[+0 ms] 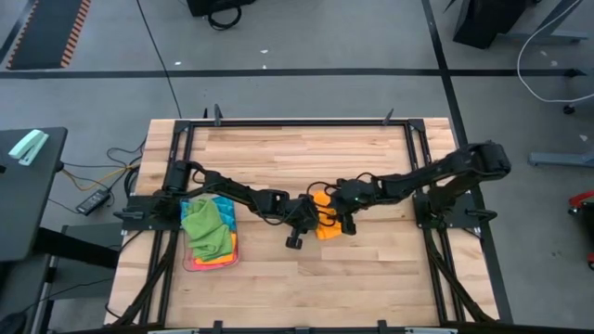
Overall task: Fold microfiber towels
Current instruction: Fold the yellow microfiber cloth
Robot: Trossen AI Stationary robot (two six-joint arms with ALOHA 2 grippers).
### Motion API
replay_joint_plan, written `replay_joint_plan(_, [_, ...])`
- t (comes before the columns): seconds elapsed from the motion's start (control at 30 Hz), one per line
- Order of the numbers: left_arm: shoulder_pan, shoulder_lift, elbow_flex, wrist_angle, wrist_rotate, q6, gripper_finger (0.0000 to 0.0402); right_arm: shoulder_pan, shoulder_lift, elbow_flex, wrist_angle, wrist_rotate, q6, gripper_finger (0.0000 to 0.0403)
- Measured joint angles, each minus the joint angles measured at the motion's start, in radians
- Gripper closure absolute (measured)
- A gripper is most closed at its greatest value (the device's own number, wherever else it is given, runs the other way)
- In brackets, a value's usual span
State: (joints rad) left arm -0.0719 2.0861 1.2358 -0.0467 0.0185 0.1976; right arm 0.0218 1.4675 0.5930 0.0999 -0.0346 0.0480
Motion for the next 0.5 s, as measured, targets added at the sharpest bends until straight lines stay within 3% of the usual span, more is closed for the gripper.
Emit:
replay_joint_plan(0.13, [0.000,0.000,0.000,0.000,0.000,-0.001,0.0386,-0.006,0.048,0.009,0.005,-0.022,-0.011,0.0234])
replay_joint_plan(0.33, [0.001,0.000,0.000,-0.004,0.001,-0.001,0.0375,-0.004,0.026,0.018,-0.018,-0.024,0.025,0.0301])
replay_joint_plan(0.5, [0.002,0.000,0.001,-0.005,0.001,-0.001,0.0382,-0.004,0.004,0.017,-0.137,-0.033,0.067,0.0356])
